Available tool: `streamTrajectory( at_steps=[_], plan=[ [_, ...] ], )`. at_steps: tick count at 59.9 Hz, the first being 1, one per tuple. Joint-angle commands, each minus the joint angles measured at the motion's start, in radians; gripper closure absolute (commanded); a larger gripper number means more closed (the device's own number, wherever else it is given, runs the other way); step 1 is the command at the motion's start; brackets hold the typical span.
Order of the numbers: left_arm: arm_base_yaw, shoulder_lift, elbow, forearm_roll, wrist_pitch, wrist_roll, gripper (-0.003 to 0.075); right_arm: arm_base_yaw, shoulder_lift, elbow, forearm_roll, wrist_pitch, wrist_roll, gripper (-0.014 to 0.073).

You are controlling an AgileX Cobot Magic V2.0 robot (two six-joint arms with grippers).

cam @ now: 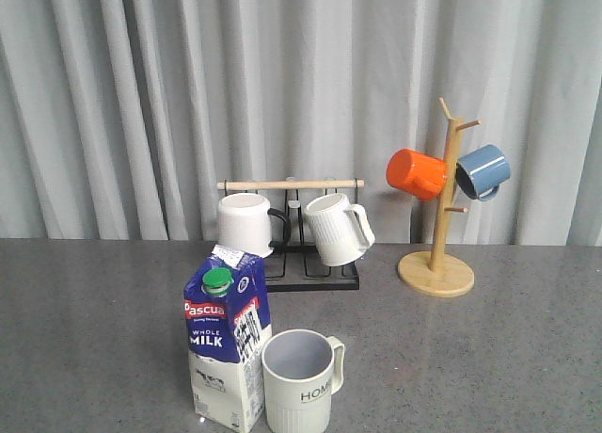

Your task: Place milk next to cup

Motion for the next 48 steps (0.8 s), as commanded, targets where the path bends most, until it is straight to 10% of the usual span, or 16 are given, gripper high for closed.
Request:
streamTrajectory(
  at_steps=[1,48],
  plan=[
    [0.002,-0.013,0.022,-0.002,-0.067,-0.004,0.0727,-0.008,-0.006,-0.003,-0.011,-0.082,0.0,0.0599],
    [0.002,-0.013,0.022,-0.002,-0.067,-0.004,0.0727,-0.077,-0.033,0.012,0.104,-0.001,0.02,0.0599]
  ],
)
